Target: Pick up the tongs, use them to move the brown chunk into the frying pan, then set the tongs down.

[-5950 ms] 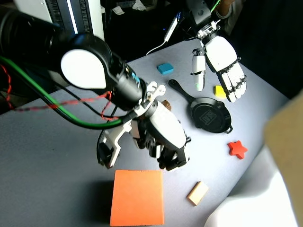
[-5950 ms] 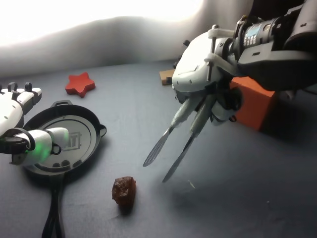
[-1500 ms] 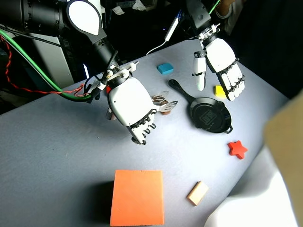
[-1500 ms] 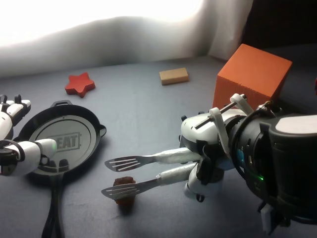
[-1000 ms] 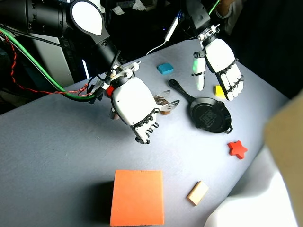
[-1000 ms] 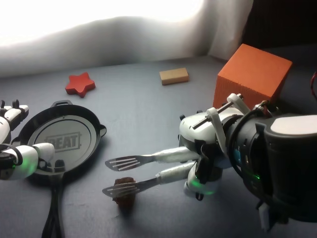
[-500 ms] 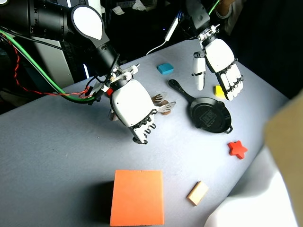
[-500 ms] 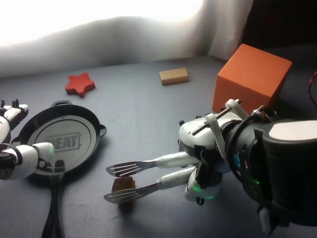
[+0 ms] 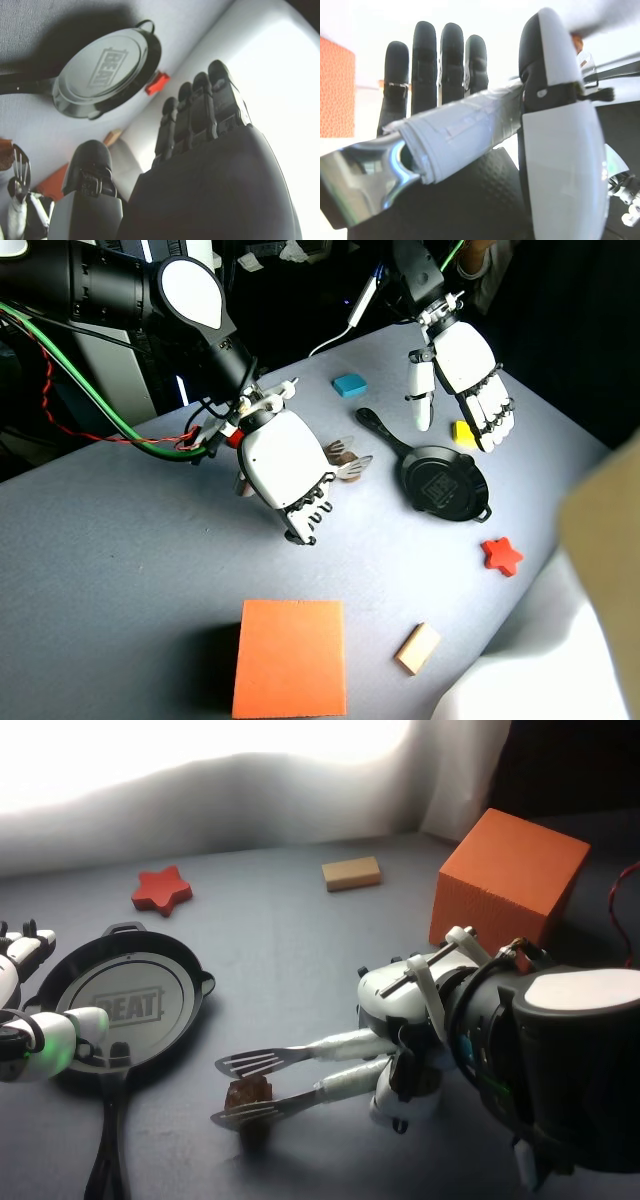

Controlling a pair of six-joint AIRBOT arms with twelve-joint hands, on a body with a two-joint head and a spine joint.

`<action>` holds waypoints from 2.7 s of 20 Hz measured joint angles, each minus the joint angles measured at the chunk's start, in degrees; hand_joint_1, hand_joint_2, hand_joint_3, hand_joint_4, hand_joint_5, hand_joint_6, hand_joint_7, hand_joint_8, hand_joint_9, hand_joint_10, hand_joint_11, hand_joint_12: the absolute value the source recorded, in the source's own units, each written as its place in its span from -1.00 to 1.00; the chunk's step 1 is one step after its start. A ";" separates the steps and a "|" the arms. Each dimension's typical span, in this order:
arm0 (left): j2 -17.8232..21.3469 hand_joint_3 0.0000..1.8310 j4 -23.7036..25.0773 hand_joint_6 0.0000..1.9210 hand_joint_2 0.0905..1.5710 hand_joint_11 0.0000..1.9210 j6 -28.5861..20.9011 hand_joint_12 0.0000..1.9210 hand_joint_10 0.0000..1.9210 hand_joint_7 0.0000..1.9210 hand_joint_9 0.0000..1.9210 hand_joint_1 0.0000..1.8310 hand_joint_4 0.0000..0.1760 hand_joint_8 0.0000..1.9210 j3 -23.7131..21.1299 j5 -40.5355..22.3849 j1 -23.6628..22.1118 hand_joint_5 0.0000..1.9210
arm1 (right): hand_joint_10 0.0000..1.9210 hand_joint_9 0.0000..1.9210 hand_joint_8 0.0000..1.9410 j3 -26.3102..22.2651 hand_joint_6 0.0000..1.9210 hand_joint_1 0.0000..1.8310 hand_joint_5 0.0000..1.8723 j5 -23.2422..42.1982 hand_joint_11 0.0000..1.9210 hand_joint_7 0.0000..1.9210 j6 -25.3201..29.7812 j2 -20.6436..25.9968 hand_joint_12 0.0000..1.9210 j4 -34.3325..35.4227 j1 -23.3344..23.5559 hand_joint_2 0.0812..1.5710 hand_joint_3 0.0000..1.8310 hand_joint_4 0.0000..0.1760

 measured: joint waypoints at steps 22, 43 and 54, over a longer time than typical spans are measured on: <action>0.00 -1.00 0.00 -0.99 0.66 -1.00 0.00 -0.58 -1.00 -0.91 -0.91 -0.99 -0.61 -1.00 0.00 -0.02 0.00 -0.93 | -0.92 0.12 -0.98 0.59 0.14 0.24 -0.04 0.46 -0.48 0.17 0.22 -0.59 0.40 -1.29 -1.07 0.44 -1.00 -1.00; 0.00 -1.00 0.00 -0.99 0.66 -1.00 0.00 -0.61 -0.99 -0.90 -0.90 -1.00 -0.67 -1.00 0.00 -0.04 0.00 -0.93 | -0.64 0.33 -0.19 0.57 0.06 0.36 0.01 0.81 -0.26 0.20 -0.50 0.66 0.51 -1.25 -0.90 0.36 -1.00 -1.00; 0.00 -1.00 0.00 -1.00 0.66 -1.00 0.00 -0.64 -1.00 -0.90 -0.90 -1.00 -0.58 -1.00 0.00 -0.09 0.07 -0.92 | -0.57 0.34 -0.29 0.57 -0.03 0.37 0.06 0.85 -0.17 0.26 -0.87 0.98 0.36 -1.27 1.20 0.33 -1.00 -1.00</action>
